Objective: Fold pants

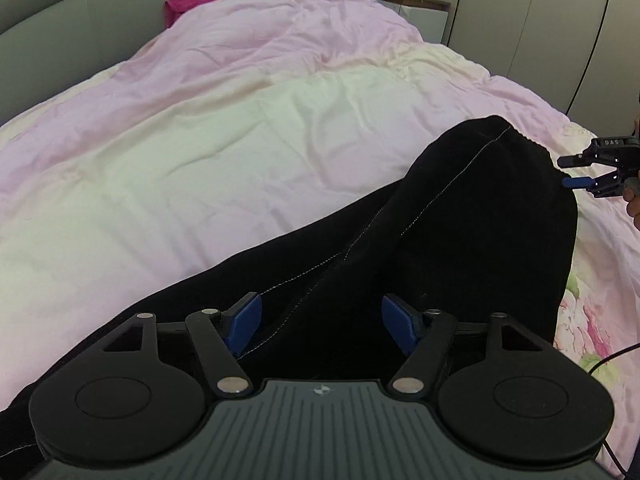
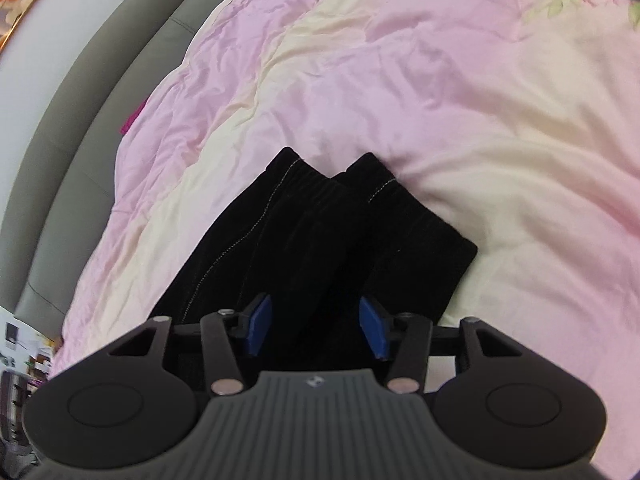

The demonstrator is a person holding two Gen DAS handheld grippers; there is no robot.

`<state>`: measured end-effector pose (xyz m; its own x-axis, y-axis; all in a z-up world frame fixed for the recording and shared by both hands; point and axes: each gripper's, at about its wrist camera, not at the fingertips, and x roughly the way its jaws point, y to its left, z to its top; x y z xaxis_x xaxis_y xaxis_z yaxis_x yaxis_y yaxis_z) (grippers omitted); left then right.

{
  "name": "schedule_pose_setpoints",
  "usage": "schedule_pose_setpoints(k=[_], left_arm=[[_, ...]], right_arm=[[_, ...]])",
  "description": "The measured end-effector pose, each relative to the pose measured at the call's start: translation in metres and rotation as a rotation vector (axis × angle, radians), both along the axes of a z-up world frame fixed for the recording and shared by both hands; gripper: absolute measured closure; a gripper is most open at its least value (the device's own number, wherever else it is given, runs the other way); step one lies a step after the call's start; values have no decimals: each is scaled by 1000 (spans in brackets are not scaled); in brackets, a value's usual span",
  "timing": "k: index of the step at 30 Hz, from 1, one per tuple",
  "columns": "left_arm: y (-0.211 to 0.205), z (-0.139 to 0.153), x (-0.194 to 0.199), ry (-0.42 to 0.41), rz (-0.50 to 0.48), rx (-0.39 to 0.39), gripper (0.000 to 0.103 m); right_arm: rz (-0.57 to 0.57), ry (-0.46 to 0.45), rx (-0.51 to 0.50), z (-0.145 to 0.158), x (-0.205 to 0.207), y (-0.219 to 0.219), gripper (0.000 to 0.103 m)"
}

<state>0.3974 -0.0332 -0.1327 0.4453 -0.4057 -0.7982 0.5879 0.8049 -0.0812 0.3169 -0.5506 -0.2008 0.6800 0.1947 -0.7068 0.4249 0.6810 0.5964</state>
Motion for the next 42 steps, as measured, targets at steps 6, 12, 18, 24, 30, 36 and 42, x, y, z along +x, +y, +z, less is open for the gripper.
schedule_pose_setpoints(k=[6,12,18,24,30,36,42], left_arm=[[-8,-18,1,56,-28,61,32],[-3,-19,10,80,-8,91,92],[14,7,24,51,56,-131,93],[-13,-11,53,30,213,-63,87],[-34,-26,79,146,253,98,61],[-5,28,69,-176,420,83,38],[15,41,20,-78,423,-249,39]], right_arm=[[-74,-37,121,-25,28,5,55],[-142,-78,121,-35,35,1,92],[-118,-298,90,4,-5,-9,101],[-189,-386,58,3,-38,-14,101],[-234,-111,99,-53,-36,-20,95],[-191,-133,134,-44,-34,-29,83],[-191,-164,210,-48,-30,-26,66]])
